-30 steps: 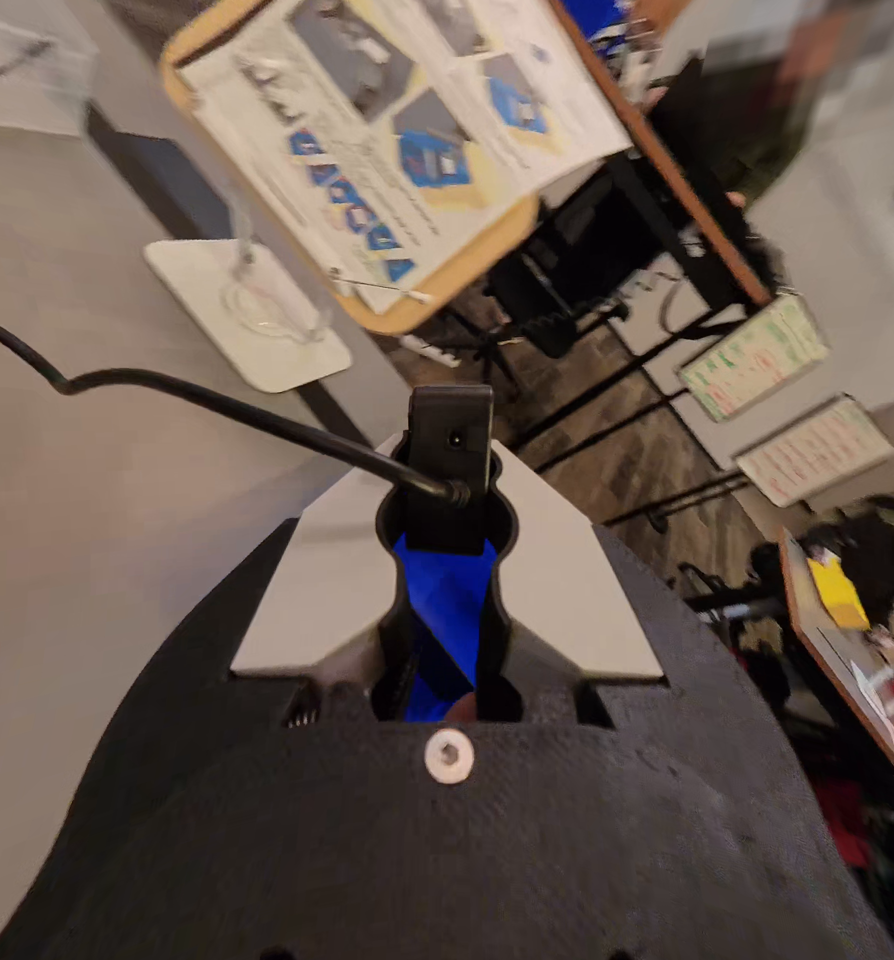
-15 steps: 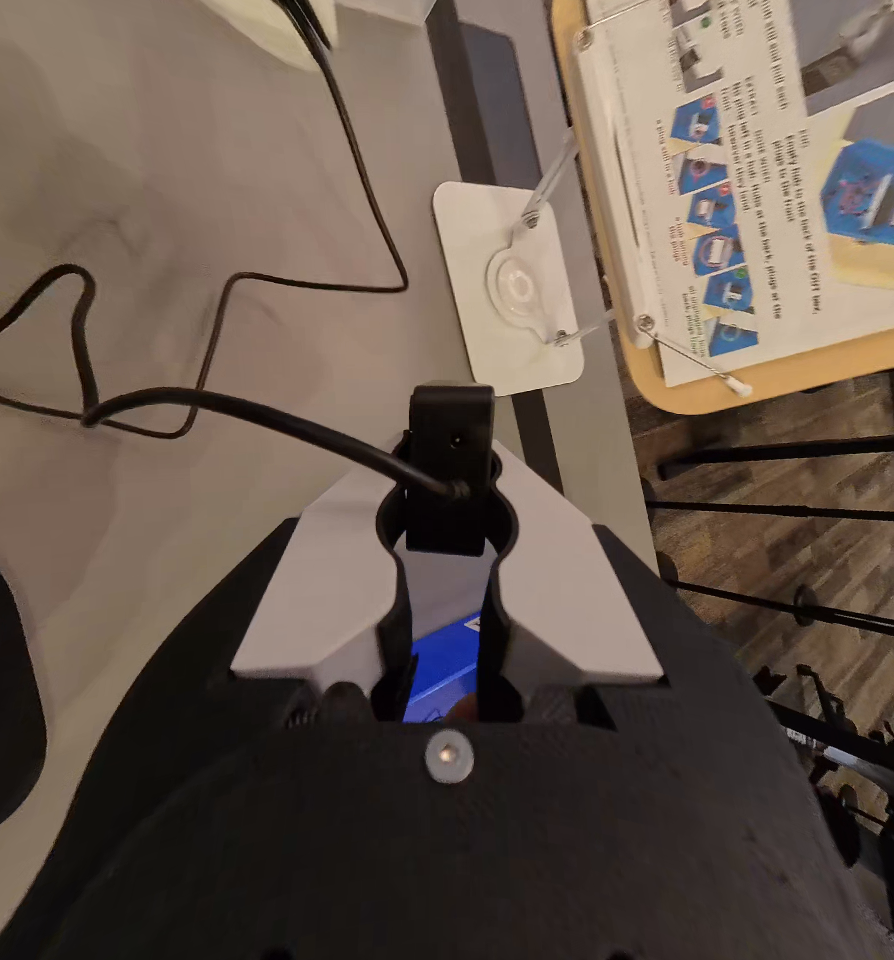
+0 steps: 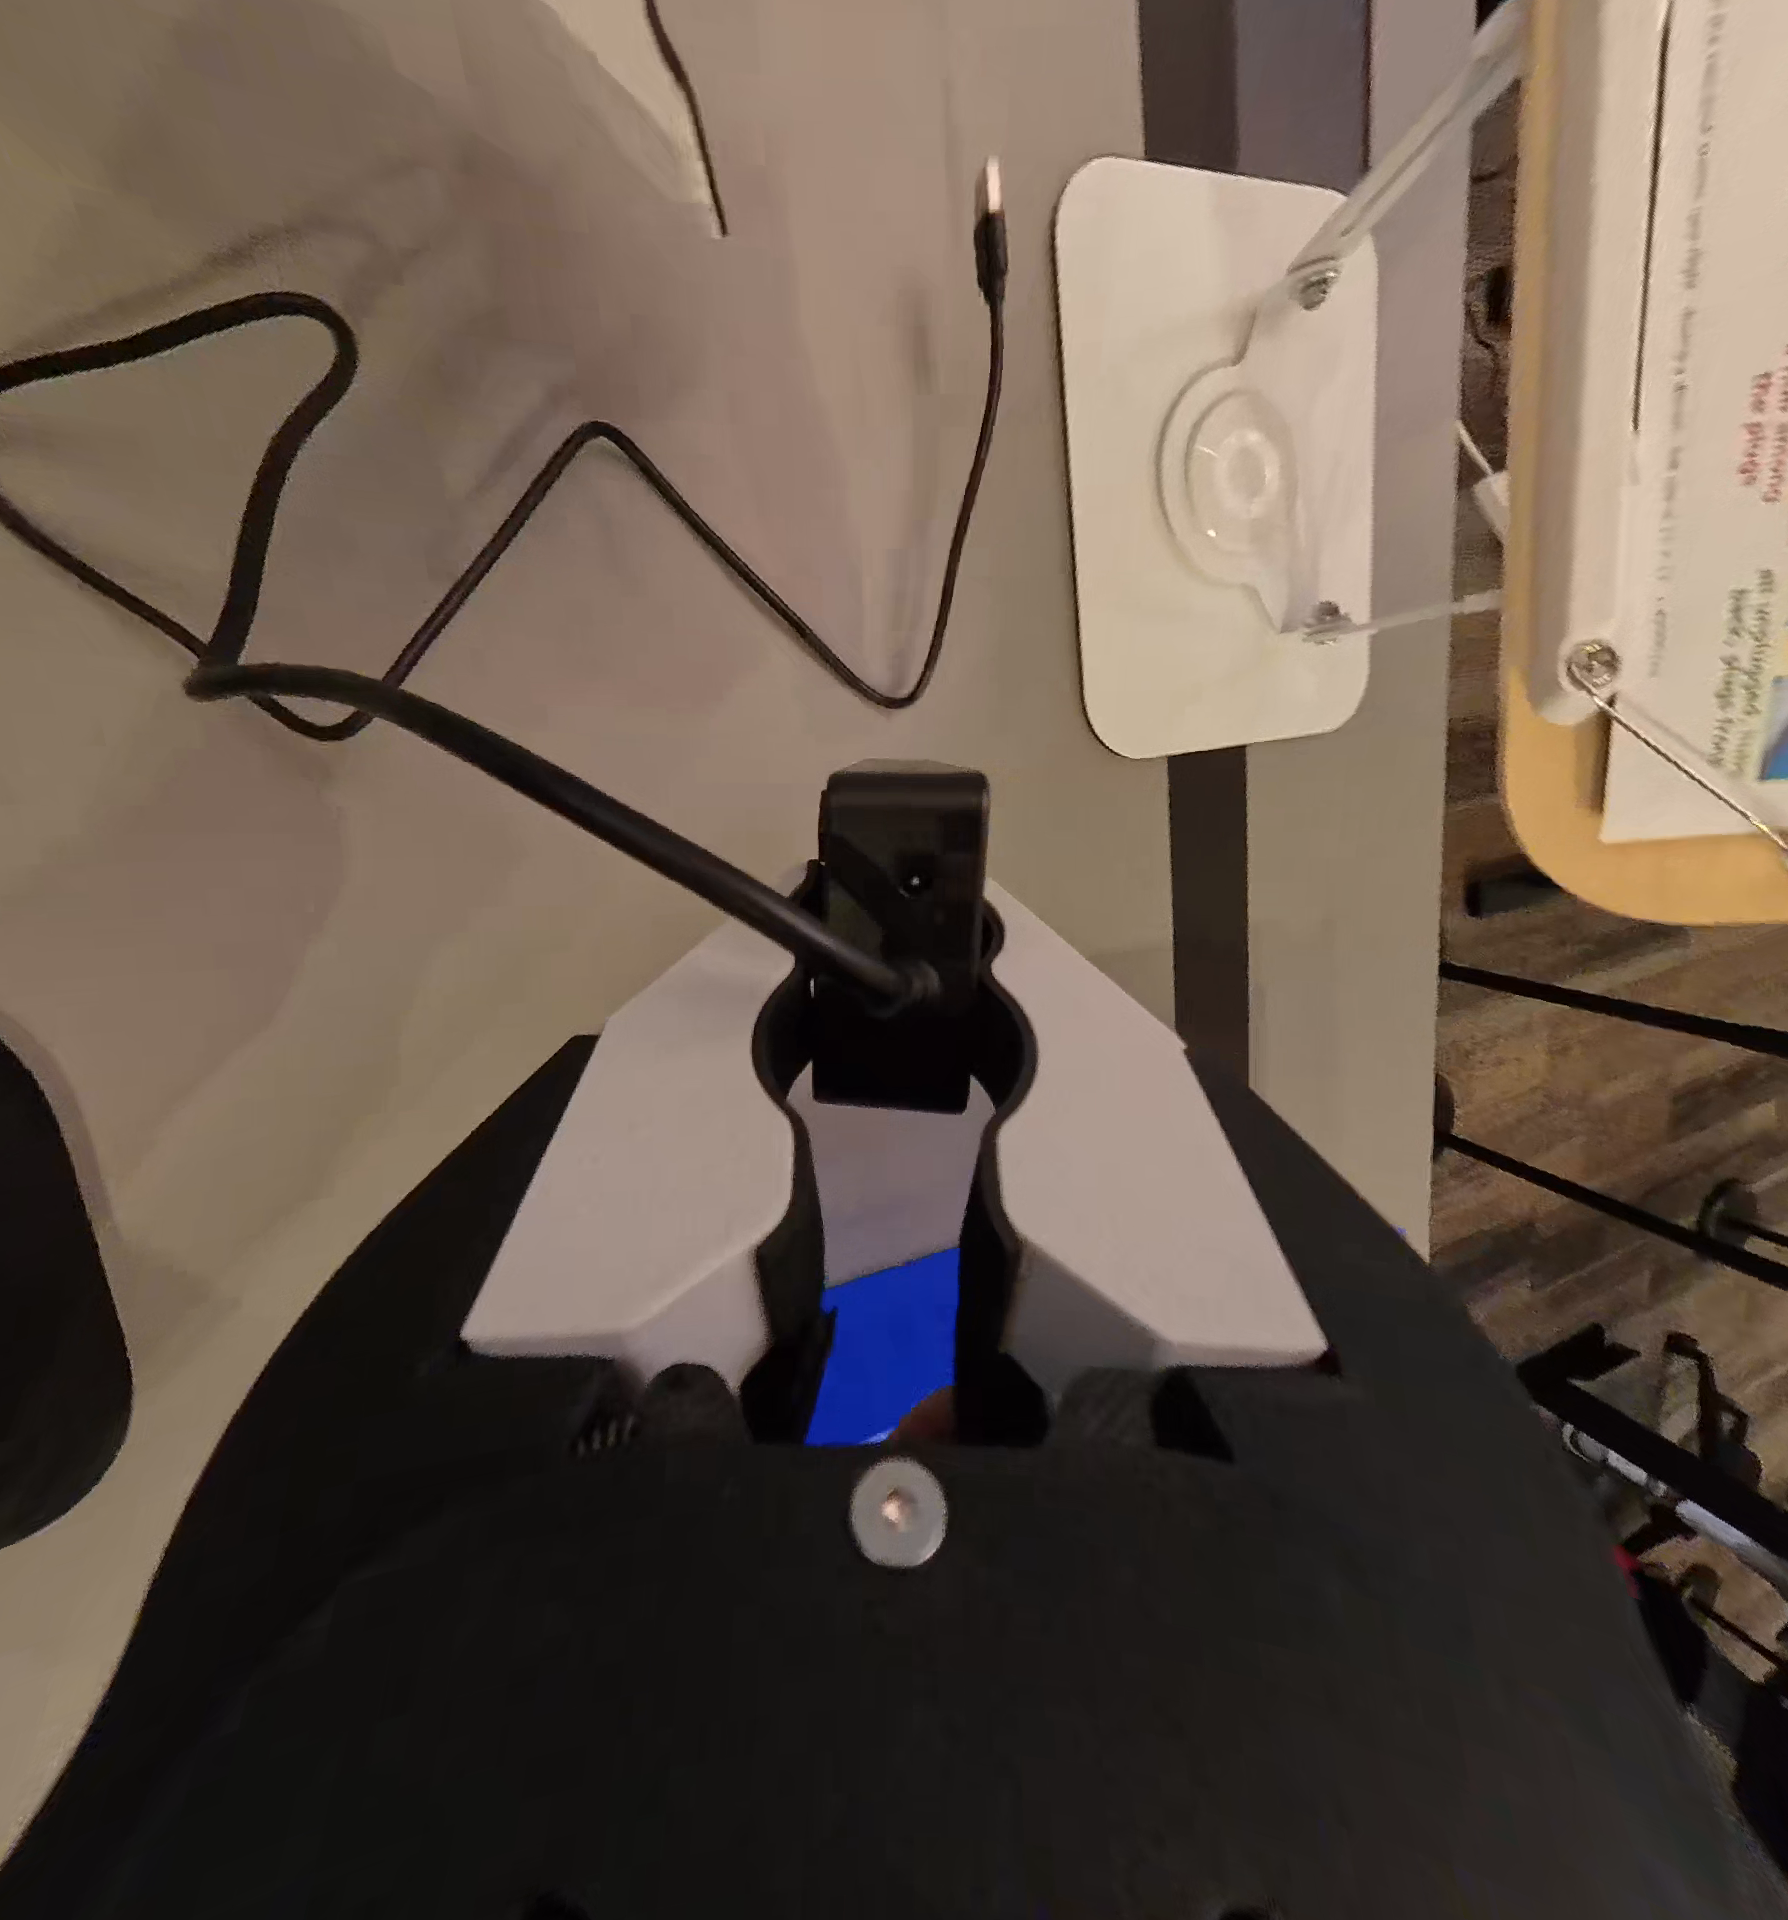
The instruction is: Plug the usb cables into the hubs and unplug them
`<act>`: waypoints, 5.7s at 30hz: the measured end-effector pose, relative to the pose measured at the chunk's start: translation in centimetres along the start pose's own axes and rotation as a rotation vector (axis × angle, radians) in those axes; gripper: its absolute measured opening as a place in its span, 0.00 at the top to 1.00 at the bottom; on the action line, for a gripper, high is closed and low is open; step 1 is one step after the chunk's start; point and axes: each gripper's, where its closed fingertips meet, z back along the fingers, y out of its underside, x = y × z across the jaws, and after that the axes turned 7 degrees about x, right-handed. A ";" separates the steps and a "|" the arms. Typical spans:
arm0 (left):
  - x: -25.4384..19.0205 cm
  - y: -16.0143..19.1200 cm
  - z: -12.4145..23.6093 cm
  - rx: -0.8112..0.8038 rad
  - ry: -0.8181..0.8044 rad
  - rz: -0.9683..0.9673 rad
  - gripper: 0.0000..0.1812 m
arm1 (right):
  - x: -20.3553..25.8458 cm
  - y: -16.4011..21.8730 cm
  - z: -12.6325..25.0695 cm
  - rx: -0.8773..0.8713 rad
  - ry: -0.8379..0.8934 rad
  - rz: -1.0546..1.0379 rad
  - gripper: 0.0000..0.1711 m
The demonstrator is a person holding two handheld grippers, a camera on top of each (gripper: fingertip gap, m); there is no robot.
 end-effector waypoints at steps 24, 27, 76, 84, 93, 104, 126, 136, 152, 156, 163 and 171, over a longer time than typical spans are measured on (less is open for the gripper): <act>-3.9 -8.1 0.0 -0.382 0.176 0.317 0.87 | -2.1 -6.9 3.2 -0.354 0.156 -0.035 0.59; -1.2 -8.5 1.5 -0.499 0.160 0.522 0.87 | -2.2 -5.6 3.1 -0.425 0.231 -0.148 0.58; -4.7 5.8 2.9 -0.072 -0.239 0.285 0.74 | 6.2 3.7 -13.7 -0.018 -0.110 -0.223 0.70; -6.0 5.6 2.0 -0.062 -0.237 0.214 0.73 | 7.2 3.8 -14.8 0.010 -0.180 -0.216 0.69; -5.9 4.7 2.5 -0.096 -0.298 0.144 0.72 | 5.2 3.1 -10.2 -0.001 -0.164 -0.177 0.55; 1.0 3.2 12.3 -0.138 -0.477 0.107 0.74 | -0.3 -6.0 -0.9 -0.345 0.071 -0.182 0.63; 8.3 22.1 23.4 0.355 -0.423 0.069 0.81 | -1.5 -6.3 -4.0 -0.430 0.129 -0.237 0.71; 7.5 27.0 21.9 0.578 -0.191 -0.048 0.76 | -1.1 -6.0 -5.9 -0.398 0.104 -0.220 0.72; -0.4 28.2 19.7 0.598 0.001 -0.290 0.75 | -0.8 -5.4 -7.9 -0.354 0.082 -0.210 0.73; 0.1 28.1 19.6 0.553 -0.115 -0.331 0.85 | -0.7 -5.4 -8.3 -0.345 0.078 -0.210 0.73; 0.4 28.2 20.0 0.506 -0.176 -0.318 0.93 | -0.6 -5.2 -8.8 -0.325 0.081 -0.204 0.73; 2.3 27.3 20.8 0.444 -0.279 -0.303 0.98 | -0.5 -5.1 -9.5 -0.299 0.081 -0.202 0.73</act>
